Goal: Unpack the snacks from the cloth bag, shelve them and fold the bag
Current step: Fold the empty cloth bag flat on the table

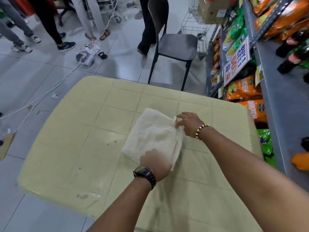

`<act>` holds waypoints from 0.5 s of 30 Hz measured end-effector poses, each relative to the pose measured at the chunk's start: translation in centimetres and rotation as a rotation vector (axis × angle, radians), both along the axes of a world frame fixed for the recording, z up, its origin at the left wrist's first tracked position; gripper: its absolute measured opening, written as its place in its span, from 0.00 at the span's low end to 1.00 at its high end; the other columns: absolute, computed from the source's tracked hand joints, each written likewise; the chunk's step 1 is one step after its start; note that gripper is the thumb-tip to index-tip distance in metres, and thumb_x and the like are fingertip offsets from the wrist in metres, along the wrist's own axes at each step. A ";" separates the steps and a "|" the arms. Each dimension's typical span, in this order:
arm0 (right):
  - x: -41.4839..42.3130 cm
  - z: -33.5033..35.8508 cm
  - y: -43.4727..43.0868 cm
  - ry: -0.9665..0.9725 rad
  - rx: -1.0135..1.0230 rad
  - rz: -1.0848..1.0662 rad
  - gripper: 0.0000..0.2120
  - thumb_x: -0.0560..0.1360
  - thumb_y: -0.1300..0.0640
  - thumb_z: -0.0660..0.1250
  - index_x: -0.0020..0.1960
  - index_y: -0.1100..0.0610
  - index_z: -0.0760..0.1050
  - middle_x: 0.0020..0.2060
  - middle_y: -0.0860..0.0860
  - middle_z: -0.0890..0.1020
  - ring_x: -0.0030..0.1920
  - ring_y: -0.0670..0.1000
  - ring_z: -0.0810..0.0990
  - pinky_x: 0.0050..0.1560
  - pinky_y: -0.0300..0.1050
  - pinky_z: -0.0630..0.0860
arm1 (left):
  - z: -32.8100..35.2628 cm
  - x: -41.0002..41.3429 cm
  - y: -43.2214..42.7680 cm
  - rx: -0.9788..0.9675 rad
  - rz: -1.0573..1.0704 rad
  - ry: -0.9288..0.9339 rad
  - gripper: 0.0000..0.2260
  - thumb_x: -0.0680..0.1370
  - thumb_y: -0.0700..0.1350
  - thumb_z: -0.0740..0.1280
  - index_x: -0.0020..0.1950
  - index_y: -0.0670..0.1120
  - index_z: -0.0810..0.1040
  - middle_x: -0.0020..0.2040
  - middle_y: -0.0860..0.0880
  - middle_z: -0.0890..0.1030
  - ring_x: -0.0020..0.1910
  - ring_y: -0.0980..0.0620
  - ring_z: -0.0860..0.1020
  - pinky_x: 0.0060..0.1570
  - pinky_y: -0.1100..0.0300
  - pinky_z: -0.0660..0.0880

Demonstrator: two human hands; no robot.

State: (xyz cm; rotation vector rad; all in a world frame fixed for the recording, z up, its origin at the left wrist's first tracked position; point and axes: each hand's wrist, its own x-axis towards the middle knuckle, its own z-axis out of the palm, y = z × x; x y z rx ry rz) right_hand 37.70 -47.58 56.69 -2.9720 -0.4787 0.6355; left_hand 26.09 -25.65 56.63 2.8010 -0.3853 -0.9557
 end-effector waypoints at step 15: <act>-9.7 -6.9 8.1 -0.292 0.410 -0.731 0.33 0.73 0.49 0.67 0.75 0.56 0.62 0.75 0.58 0.64 0.75 0.59 0.62 0.72 0.58 0.65 | -4.5 9.7 6.4 0.041 0.060 -0.222 0.33 0.80 0.61 0.57 0.81 0.52 0.48 0.82 0.43 0.51 0.78 0.40 0.56 0.72 0.43 0.63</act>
